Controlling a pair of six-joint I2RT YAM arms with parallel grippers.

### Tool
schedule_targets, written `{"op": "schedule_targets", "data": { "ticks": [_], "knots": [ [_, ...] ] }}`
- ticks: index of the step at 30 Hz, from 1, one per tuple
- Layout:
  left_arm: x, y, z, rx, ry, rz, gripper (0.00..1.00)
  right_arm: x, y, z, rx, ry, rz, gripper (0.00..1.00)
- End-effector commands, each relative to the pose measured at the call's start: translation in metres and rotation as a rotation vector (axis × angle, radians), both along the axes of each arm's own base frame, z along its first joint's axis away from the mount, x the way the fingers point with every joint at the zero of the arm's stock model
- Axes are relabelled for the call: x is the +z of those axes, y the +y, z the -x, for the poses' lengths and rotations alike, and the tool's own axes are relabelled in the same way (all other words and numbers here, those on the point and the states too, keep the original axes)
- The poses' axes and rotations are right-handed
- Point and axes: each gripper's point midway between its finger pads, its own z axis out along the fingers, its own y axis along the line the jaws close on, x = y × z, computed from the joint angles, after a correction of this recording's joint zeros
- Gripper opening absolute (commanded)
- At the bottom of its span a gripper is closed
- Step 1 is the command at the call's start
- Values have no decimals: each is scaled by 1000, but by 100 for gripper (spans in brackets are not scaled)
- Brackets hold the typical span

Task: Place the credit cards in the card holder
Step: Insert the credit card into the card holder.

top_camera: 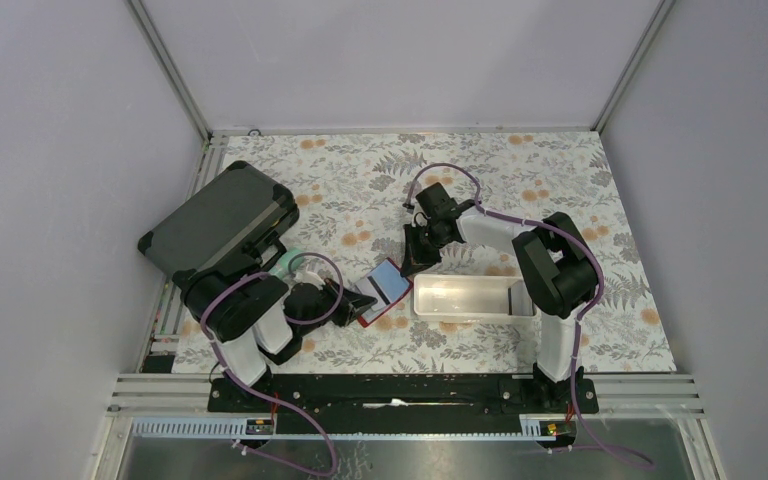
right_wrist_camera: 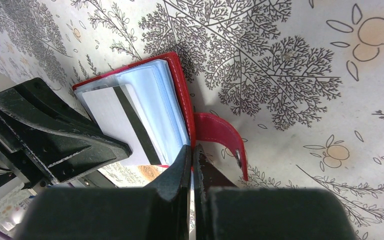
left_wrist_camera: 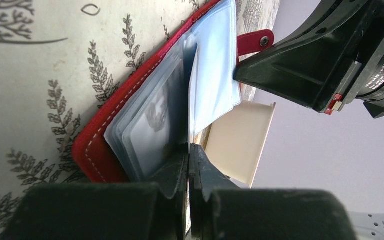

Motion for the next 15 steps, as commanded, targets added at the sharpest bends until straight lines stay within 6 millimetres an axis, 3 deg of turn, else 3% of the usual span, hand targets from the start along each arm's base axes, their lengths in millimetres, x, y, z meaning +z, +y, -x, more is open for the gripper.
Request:
{"op": "schedule_targets", "data": {
  "ticks": [1,11,15],
  "knots": [
    [-7,4,-7,31,-34,-44,0,18,10,-1,34,-37,-17,0],
    [-12,2,-8,29,-41,-63,0,15,10,2,50,-30,0,0],
    [-14,10,-9,57,-52,-88,0,14,9,2,47,-32,5,0]
  ]
}}
